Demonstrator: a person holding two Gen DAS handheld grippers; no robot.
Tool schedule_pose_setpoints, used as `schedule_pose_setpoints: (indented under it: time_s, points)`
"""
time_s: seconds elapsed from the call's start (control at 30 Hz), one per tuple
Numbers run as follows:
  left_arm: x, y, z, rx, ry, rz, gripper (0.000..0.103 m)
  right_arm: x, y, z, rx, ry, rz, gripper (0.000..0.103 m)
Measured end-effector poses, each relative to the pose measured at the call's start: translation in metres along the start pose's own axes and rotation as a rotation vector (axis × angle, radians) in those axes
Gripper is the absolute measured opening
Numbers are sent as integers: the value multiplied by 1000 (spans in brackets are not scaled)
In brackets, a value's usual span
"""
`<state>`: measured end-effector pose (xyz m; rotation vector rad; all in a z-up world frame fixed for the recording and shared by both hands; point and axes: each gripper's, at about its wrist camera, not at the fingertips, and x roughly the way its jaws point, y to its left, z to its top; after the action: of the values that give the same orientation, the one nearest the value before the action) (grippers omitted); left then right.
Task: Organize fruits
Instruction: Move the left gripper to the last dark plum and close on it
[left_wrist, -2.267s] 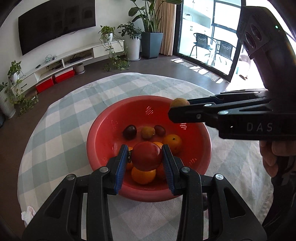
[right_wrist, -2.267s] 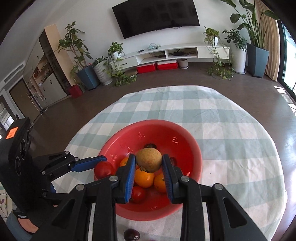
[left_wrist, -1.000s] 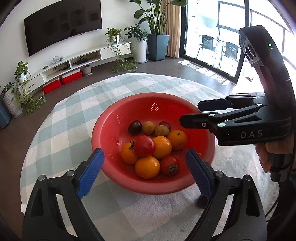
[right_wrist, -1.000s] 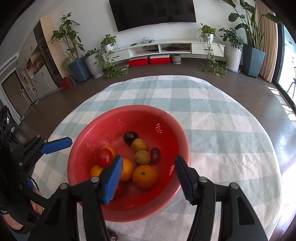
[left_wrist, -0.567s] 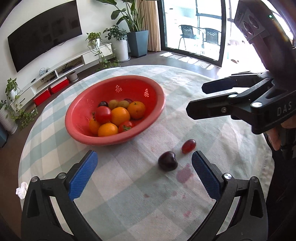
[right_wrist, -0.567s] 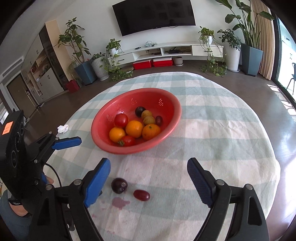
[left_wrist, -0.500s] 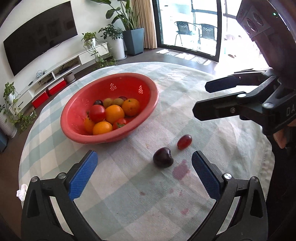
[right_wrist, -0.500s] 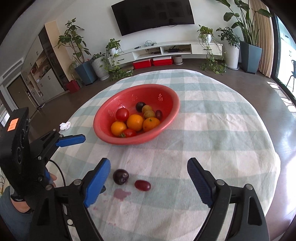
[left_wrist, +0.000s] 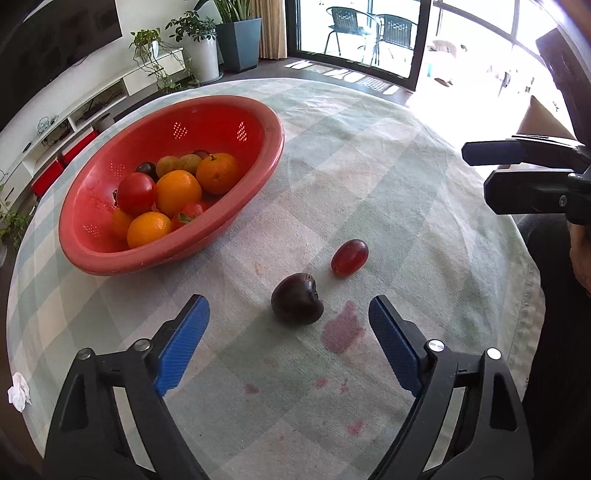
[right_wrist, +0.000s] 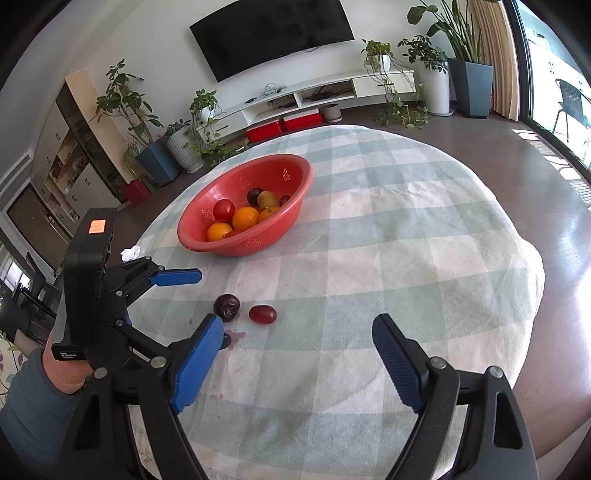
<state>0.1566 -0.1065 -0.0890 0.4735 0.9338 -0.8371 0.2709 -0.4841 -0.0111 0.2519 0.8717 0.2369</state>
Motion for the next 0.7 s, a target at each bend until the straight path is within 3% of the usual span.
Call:
schedule_pose_setpoints:
  time_s: [0.13,0.3,0.5,0.7]
  points:
    - [5,0,0,-6,4,-9,70,2,1,-1,-6,1,6,81]
    - [10,-1,2,-6,11,-31,42,6,4,-3,-14,10,9,77]
    - [14,-1,3,-17,1,-34,33,11,11,-6,-43,22,4,71]
    - [15,-3,3,-18,-3,-29,32,15,19,-7,-73,33,-9,65]
